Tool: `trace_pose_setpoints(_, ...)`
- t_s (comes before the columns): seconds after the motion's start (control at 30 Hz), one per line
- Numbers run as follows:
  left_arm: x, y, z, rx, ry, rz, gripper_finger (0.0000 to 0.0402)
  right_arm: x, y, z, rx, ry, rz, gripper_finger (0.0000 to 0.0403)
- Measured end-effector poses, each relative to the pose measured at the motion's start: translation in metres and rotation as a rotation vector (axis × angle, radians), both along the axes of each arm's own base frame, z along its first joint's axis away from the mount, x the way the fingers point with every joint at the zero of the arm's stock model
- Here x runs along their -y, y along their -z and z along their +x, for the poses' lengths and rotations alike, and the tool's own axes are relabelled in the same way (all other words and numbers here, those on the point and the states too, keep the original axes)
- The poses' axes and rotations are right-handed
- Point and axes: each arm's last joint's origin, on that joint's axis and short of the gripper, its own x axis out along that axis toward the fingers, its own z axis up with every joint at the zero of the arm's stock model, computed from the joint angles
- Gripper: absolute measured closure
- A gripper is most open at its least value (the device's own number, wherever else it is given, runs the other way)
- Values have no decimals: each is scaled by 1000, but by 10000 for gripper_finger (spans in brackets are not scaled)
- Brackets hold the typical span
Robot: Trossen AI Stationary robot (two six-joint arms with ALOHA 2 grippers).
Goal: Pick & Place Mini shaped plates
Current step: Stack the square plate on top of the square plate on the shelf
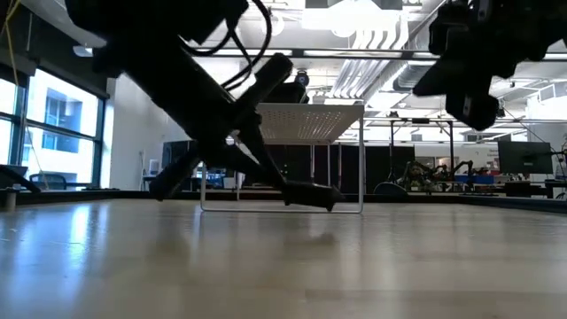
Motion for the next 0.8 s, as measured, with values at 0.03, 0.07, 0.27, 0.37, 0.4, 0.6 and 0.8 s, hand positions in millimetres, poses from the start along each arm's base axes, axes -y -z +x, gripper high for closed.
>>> trace_pose_setpoints(0.03, -1, 1, 2, 10, 4, -4, 401, 0, 3, 2, -19, -6, 2, 401)
trace_pose_setpoints(0.07, -2, 3, 4, 20, 11, -5, 401, -1, 7, 4, -35, -11, 1, 399)
trace_pose_setpoints(0.27, 0, 7, 9, 48, 43, -16, 396, -7, 18, 16, -110, -83, -32, 376)
trace_pose_setpoints(0.37, 1, 8, 8, 35, 61, -19, 381, -11, 22, 21, -138, -114, -54, 354)
trace_pose_setpoints(0.4, 1, 8, 8, 31, 76, -22, 374, -12, 24, 23, -147, -124, -59, 346)
trace_pose_setpoints(0.6, 2, 10, 6, -5, 130, -42, 333, -17, 33, 34, -205, -183, -88, 307)
trace_pose_setpoints(0.8, 8, -16, -1, 29, 247, 92, 359, -24, 33, 51, -236, -189, -48, 299)
